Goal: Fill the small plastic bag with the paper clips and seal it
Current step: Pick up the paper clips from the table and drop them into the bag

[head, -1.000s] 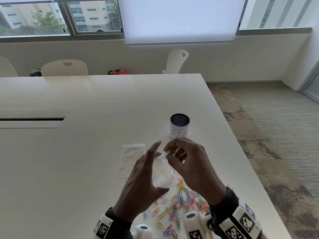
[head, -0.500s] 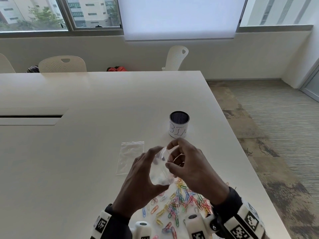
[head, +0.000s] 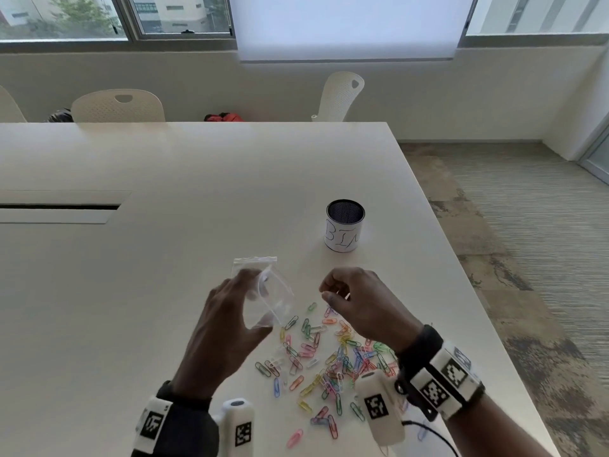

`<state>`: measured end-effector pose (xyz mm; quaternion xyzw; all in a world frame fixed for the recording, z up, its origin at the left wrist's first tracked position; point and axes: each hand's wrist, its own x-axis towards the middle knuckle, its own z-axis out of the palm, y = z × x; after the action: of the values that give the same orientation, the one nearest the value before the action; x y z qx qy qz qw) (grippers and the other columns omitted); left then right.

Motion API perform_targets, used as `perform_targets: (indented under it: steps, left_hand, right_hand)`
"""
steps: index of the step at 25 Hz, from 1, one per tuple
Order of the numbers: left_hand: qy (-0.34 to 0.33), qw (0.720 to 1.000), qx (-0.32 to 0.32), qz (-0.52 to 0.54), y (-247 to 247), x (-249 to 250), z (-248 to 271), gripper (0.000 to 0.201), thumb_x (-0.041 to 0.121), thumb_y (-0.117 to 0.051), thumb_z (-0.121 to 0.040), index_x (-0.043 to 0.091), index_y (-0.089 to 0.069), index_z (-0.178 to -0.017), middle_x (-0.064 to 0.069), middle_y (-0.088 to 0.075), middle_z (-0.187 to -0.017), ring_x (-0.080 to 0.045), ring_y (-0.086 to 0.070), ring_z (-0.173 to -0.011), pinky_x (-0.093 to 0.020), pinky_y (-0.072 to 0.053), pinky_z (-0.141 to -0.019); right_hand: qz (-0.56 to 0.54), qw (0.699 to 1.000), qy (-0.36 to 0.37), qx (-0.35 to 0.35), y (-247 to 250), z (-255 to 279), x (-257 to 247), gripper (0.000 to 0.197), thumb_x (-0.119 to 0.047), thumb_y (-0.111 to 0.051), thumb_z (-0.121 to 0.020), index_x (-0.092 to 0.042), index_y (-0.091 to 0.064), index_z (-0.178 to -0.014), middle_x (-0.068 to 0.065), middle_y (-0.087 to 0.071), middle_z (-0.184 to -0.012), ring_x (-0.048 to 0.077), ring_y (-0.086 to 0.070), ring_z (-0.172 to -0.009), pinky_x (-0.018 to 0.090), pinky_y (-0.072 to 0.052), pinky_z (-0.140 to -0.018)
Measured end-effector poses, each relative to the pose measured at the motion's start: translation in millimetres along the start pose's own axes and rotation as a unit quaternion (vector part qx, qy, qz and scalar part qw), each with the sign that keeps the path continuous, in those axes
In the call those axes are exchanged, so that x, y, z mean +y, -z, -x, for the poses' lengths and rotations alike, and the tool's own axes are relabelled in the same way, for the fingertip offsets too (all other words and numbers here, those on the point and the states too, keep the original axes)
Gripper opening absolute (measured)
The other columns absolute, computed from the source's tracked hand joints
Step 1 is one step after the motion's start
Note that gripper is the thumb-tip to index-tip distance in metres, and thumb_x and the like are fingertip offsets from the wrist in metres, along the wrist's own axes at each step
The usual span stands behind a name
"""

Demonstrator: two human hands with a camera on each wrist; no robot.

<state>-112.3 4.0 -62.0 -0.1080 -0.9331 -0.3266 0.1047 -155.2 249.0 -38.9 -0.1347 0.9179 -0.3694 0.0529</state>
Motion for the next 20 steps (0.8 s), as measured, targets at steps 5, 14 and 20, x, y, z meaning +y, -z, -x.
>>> perform_targets:
  steps: [5, 14, 20]
  left_hand:
    - [0.049, 0.998, 0.030, 0.011, 18, -10, 11, 0.063, 0.012, -0.091, -0.075, 0.034, -0.054, -0.121, 0.019, -0.064, -0.109, -0.015, -0.064, -0.102, -0.036, -0.049, -0.091]
    - [0.069, 0.997, 0.024, 0.028, 14, -12, 22, 0.059, 0.014, -0.089, -0.077, 0.035, -0.053, -0.119, 0.019, -0.063, -0.110, -0.016, -0.063, -0.107, -0.035, -0.049, -0.093]
    - [0.067, 0.997, 0.011, 0.025, 11, -13, 18, 0.063, 0.018, -0.090, -0.077, 0.035, -0.052, -0.125, 0.017, -0.064, -0.113, -0.017, -0.063, -0.110, -0.036, -0.051, -0.095]
  right_hand:
    - [0.105, 0.989, 0.042, -0.094, -32, -18, 19, 0.030, -0.015, -0.060, -0.103, -0.015, -0.067, -0.133, 0.002, -0.065, -0.133, 0.016, -0.064, -0.117, 0.031, -0.054, -0.103]
    - [0.177, 0.964, 0.062, -0.186, -63, -21, 27, 0.036, -0.001, -0.047, -0.106, -0.012, -0.062, -0.137, 0.006, -0.059, -0.134, 0.021, -0.062, -0.114, 0.029, -0.056, -0.101]
    - [0.264, 0.936, 0.069, -0.221, -49, -18, 25, 0.090, -0.058, -0.082, -0.078, -0.031, -0.041, -0.153, 0.002, -0.049, -0.142, 0.019, -0.053, -0.121, 0.040, -0.056, -0.100]
